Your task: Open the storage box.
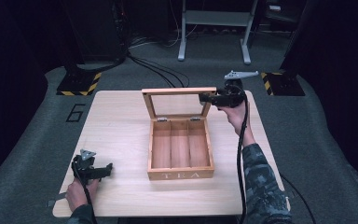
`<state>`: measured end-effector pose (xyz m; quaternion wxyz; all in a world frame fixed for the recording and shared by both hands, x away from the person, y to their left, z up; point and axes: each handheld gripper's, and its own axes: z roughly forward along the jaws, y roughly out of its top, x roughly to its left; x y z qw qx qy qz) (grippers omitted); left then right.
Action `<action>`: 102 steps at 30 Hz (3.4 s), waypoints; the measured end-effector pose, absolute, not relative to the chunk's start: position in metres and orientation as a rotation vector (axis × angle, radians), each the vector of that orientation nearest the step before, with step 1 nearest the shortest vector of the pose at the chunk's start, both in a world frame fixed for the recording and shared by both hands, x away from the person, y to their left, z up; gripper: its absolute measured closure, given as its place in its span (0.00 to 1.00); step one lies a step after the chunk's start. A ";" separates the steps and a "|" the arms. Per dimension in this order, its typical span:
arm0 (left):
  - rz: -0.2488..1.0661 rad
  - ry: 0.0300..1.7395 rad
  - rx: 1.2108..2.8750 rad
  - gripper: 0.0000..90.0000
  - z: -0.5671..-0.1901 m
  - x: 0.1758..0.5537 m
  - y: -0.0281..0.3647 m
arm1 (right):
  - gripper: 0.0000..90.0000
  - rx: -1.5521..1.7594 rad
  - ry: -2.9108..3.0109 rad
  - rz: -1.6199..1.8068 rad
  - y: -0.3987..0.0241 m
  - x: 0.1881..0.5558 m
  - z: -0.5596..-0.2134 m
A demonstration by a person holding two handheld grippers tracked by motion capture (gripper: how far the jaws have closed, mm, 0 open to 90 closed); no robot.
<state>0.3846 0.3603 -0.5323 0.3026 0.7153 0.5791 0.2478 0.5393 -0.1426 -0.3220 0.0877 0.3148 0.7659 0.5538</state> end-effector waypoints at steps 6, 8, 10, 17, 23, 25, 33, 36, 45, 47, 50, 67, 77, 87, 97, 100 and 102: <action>0.656 1.535 1.897 0.00 -0.532 0.385 0.360 | 0.50 0.934 2.281 1.651 -0.143 0.539 -0.322; 0.654 1.538 1.902 0.00 -0.532 0.384 0.360 | 0.50 0.937 2.280 1.651 -0.143 0.539 -0.322; 0.656 1.537 1.899 0.00 -0.532 0.385 0.360 | 0.50 0.937 2.280 1.652 -0.143 0.539 -0.322; 0.656 1.537 1.899 0.00 -0.532 0.385 0.360 | 0.50 0.936 2.281 1.653 -0.143 0.539 -0.322; 0.657 1.535 1.897 0.00 -0.532 0.385 0.360 | 0.50 0.936 2.281 1.653 -0.143 0.539 -0.322; 0.656 1.536 1.897 0.00 -0.532 0.385 0.360 | 0.50 0.936 2.282 1.652 -0.143 0.539 -0.322; 0.657 1.536 1.897 0.00 -0.532 0.385 0.360 | 0.50 0.936 2.283 1.652 -0.143 0.539 -0.322; 0.656 1.537 1.899 0.00 -0.532 0.385 0.360 | 0.50 0.936 2.283 1.652 -0.143 0.539 -0.322; 0.656 1.537 1.899 0.00 -0.532 0.385 0.360 | 0.50 0.936 2.283 1.652 -0.143 0.539 -0.322; 0.656 1.537 1.899 0.00 -0.532 0.385 0.360 | 0.50 0.929 2.282 1.653 -0.143 0.539 -0.322; 0.656 1.537 1.898 0.00 -0.532 0.385 0.360 | 0.50 0.930 2.282 1.653 -0.143 0.539 -0.322; 0.656 1.537 1.898 0.00 -0.532 0.384 0.360 | 0.50 0.934 2.282 1.659 -0.145 0.535 -0.325; 0.656 1.538 1.901 0.00 -0.532 0.384 0.360 | 0.47 0.934 2.266 1.650 -0.147 0.517 -0.333; 0.656 1.543 1.889 0.00 -0.532 0.385 0.360 | 0.32 0.943 2.284 1.576 -0.144 0.483 -0.359; 0.655 1.543 1.891 0.00 -0.532 0.385 0.360 | 0.25 0.936 2.252 1.481 -0.146 0.450 -0.381; 0.655 1.543 1.890 0.00 -0.532 0.385 0.360 | 0.25 0.937 2.252 1.475 -0.147 0.446 -0.386; 0.655 1.543 1.891 0.00 -0.532 0.385 0.360 | 0.25 0.941 2.257 1.469 -0.147 0.442 -0.391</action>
